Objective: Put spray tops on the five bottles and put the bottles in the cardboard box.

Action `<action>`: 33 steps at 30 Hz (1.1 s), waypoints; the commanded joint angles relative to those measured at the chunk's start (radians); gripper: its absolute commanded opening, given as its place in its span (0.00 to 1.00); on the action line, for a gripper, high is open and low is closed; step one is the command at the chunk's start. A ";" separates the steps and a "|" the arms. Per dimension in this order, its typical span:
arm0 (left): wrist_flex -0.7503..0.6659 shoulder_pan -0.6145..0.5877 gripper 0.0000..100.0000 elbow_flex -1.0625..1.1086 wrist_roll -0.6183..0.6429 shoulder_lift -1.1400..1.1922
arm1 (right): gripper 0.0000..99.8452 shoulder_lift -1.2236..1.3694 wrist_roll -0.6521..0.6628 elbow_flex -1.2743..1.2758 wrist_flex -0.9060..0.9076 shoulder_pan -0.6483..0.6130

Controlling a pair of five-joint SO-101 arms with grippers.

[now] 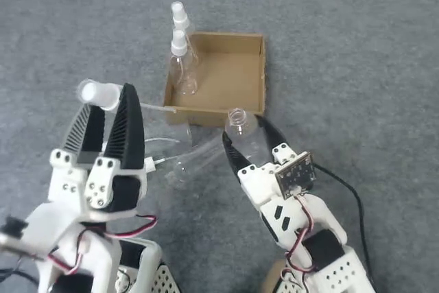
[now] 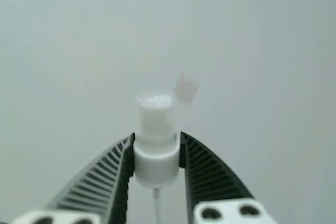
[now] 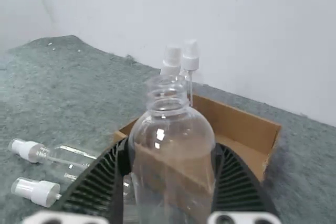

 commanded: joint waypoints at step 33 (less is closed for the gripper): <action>0.155 0.146 0.01 -0.101 0.095 -0.063 | 0.07 -0.015 0.011 0.028 -0.051 -0.214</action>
